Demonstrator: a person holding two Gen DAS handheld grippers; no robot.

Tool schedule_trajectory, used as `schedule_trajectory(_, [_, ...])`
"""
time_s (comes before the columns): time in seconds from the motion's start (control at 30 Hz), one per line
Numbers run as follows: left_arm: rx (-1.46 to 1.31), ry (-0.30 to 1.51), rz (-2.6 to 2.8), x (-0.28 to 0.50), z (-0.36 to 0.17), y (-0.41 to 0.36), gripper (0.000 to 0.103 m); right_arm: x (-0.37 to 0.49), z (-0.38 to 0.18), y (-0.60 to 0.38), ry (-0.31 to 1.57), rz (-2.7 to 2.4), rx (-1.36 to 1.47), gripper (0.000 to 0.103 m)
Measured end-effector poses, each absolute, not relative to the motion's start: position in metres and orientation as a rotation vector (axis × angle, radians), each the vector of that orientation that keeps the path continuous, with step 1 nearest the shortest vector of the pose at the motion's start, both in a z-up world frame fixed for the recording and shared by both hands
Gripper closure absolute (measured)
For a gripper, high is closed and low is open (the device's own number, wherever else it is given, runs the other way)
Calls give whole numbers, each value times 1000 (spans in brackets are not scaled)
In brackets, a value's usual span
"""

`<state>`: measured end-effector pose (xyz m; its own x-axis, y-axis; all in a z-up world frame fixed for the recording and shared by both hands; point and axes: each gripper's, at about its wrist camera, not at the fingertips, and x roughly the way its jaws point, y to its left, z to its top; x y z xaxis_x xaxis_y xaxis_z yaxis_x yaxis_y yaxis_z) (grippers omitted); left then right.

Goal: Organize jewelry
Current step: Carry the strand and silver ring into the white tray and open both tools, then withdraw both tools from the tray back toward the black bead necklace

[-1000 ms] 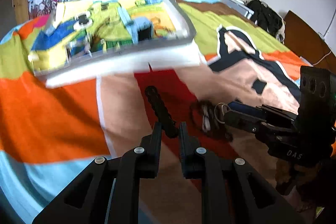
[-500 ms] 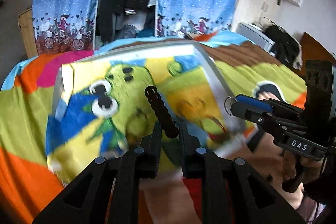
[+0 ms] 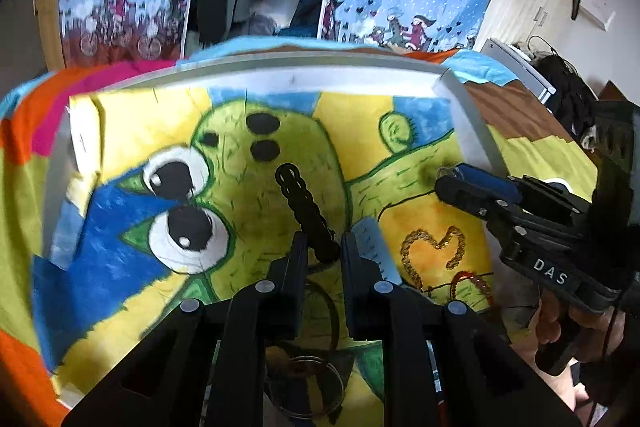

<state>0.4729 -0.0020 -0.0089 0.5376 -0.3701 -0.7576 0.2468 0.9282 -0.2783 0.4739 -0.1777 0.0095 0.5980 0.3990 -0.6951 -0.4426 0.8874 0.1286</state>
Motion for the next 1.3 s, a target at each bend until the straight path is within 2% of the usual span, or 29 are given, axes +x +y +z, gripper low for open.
schedule_trajectory(0.23, [-179, 941, -342, 473, -11, 1, 89, 472, 9, -178, 788, 474, -93, 74])
schedule_trajectory(0.3, [-194, 942, -333, 473, -9, 3, 88, 471, 10, -182, 785, 467, -89, 66])
schedule_trajectory(0.37, [-211, 948, -313, 473, -6, 7, 78, 468, 13, -184, 779, 465, -89, 58])
schedule_trajectory(0.47, [-250, 932, -291, 468, 1, 16, 63, 461, 19, -187, 763, 466, -97, 53])
schedule_trajectory(0.5, [-264, 920, -282, 466, 5, 19, 61, 458, 23, -188, 753, 461, -105, 48])
schedule_trajectory(0.7, [-270, 864, -216, 445, 30, 28, 47, 438, 43, -198, 699, 455, -111, 32])
schedule_trajectory(0.73, [-273, 856, -211, 441, 33, 29, 38, 434, 45, -200, 692, 457, -110, 30])
schedule_trajectory(0.83, [-278, 820, -186, 426, 47, 31, 31, 418, 57, -205, 659, 453, -110, 24])
schedule_trajectory(0.87, [-272, 811, -179, 421, 51, 31, 24, 413, 60, -207, 651, 450, -108, 22])
schedule_trajectory(0.97, [-257, 770, -153, 402, 63, 30, 13, 400, 67, -213, 635, 442, -92, 8])
schedule_trajectory(1.0, [-253, 756, -149, 394, 67, 29, 11, 393, 69, -216, 627, 443, -82, 5])
schedule_trajectory(1.17, [-212, 703, -138, 361, 84, 23, 5, 360, 81, -223, 592, 437, -83, 0])
schedule_trajectory(1.3, [-210, 643, -124, 331, 95, 19, 2, 332, 91, -227, 553, 432, -88, 0])
